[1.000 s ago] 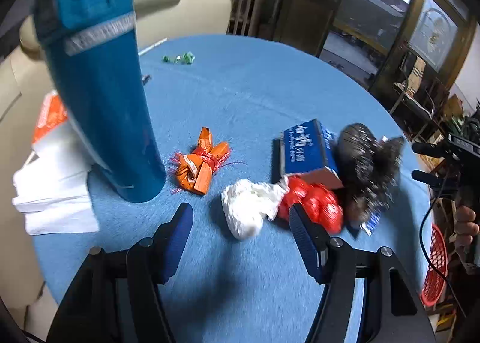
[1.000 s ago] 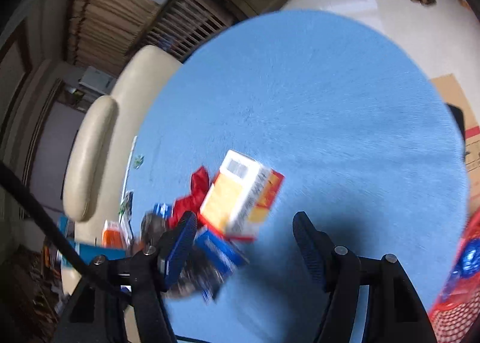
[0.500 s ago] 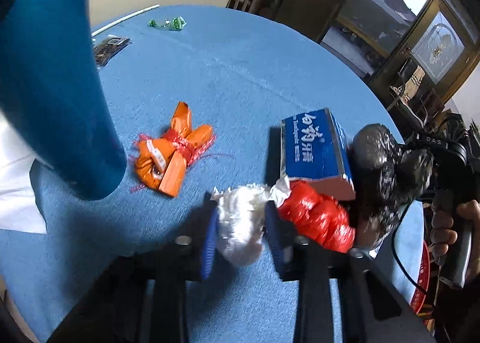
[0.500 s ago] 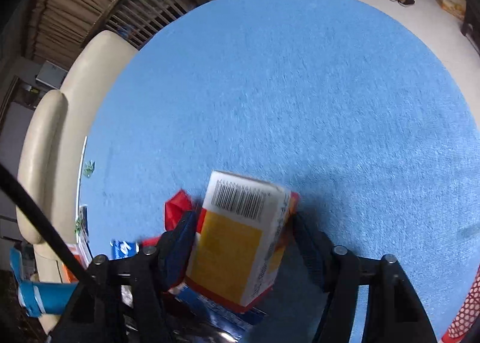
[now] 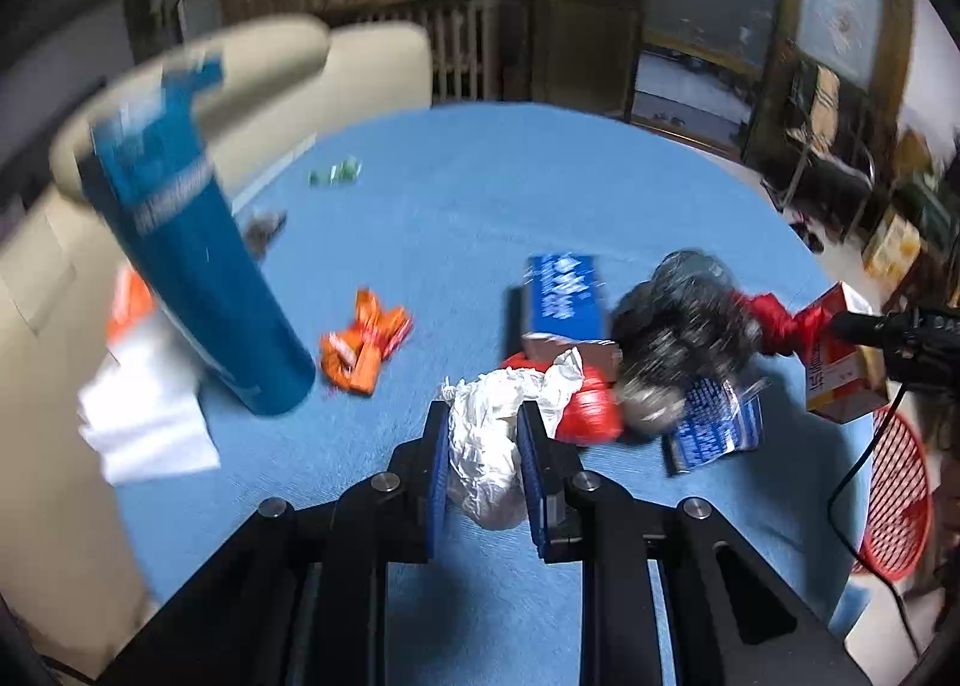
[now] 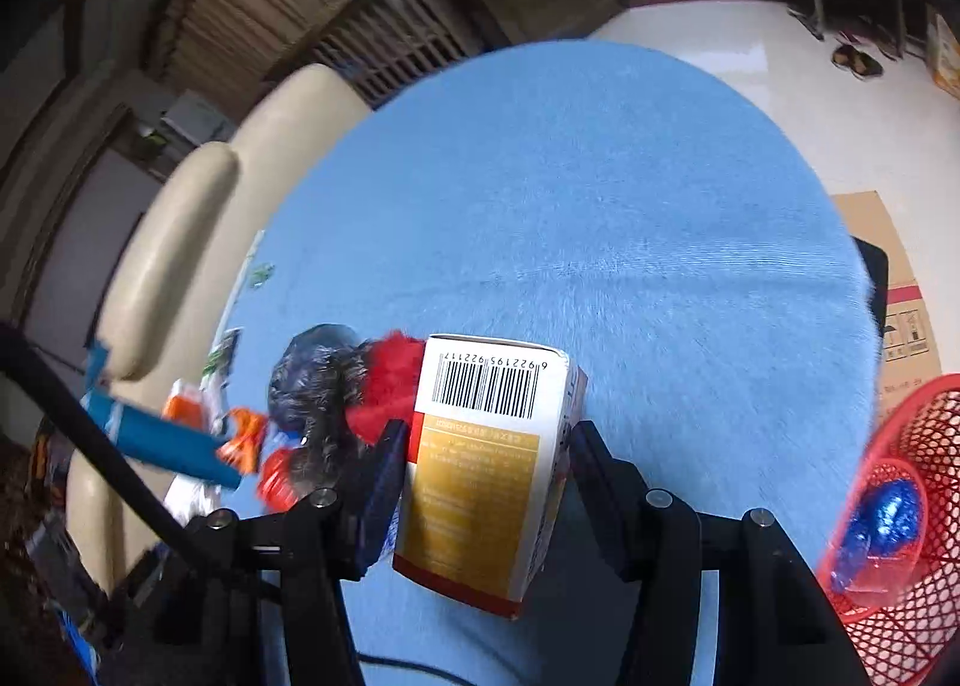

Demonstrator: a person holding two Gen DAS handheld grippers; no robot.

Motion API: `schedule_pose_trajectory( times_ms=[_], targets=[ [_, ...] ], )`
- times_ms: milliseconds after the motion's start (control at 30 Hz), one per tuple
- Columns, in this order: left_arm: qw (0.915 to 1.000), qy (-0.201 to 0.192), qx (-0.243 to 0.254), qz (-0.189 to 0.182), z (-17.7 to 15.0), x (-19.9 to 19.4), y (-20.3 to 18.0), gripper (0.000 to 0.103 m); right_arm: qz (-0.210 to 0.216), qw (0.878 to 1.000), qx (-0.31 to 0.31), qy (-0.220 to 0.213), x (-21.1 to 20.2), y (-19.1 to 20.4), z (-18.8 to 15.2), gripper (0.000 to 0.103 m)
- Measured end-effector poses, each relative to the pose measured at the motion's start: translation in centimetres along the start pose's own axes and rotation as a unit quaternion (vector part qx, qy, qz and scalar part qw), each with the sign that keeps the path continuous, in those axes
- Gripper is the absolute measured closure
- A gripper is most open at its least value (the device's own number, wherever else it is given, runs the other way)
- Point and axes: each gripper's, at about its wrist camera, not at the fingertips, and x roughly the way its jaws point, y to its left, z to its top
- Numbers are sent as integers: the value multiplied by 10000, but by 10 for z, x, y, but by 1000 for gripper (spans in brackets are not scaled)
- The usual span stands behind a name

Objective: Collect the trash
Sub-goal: 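Grasp the white tissue wad with the left gripper while the right gripper grasps the medicine box, then carry the tissue wad and medicine box over the red wastebasket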

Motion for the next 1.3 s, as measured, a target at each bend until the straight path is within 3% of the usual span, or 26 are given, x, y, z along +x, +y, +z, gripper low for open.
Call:
schedule_pose_trajectory(
  times_ms=[200,567,1000,1300],
  targets=[
    [9966,-412,704,136,3,-45,-46,80,263,9983,-354,-375,-58,0,-27,45],
    [9864,-700,1482,142,6,-68,-112,80,565,9945,-287,-832,-112,-28,-47,45],
    [9811,-702,1793,201,7,-71,-143,80,960,9919,39,-831,-108,-51,-48,45],
    [9877,-419,1508,73,5,-55,-124,80,1555,9846,654,-463,-76,-64,-46,44]
  ],
)
